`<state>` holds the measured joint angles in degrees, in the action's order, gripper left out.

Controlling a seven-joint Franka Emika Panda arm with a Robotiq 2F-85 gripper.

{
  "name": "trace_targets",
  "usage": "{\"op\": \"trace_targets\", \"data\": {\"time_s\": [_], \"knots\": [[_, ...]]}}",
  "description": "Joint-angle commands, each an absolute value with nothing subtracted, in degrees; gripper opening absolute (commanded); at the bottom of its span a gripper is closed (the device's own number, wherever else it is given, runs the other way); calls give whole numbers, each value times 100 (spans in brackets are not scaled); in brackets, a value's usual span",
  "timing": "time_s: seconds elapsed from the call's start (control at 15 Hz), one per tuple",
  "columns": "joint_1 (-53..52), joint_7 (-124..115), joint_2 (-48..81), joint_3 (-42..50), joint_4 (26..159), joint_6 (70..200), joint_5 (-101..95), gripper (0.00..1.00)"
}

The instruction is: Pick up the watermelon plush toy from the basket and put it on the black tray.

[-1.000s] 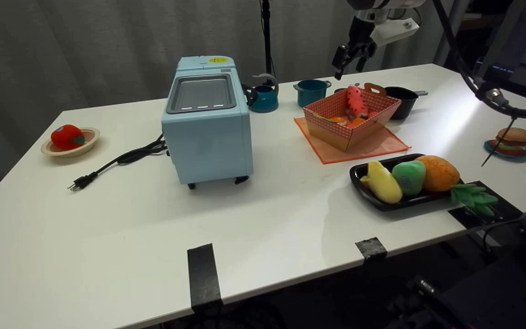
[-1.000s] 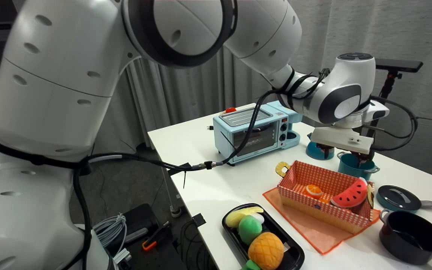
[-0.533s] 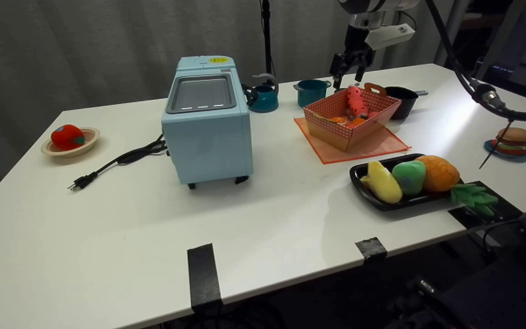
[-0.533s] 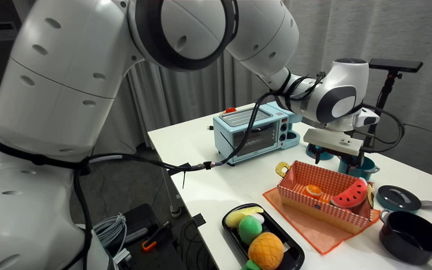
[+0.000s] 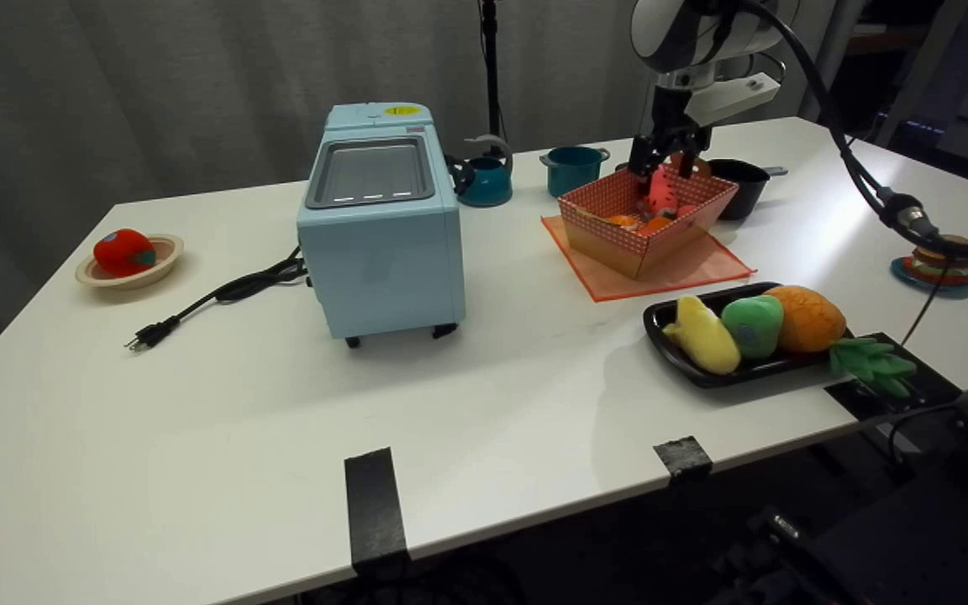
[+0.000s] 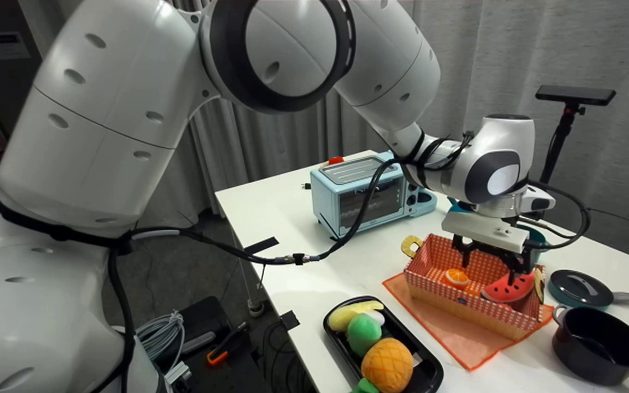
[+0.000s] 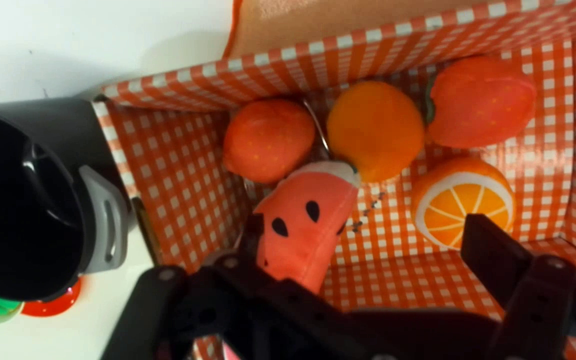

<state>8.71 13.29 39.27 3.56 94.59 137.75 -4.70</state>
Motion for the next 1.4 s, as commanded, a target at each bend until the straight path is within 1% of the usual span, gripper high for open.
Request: {"op": "trace_targets", "data": {"time_s": [0.0, 0.73, 0.8, 0.87, 1.0, 1.07, 1.33], "knots": [[657, 876, 4034, 641, 9566, 13911, -825, 100], [541, 136, 4701, 887, 9447, 15690, -839, 100], [538, 114, 4739, 901, 9430, 15759, -819, 95], [525, 88, 4765, 924, 9435, 15823, -808, 72], [513, 58, 4780, 955, 9455, 15897, -797, 68], [506, 48, 4773, 979, 9468, 15939, -802, 61], [513, 95, 4636, 1005, 9554, 15956, -813, 29]]}}
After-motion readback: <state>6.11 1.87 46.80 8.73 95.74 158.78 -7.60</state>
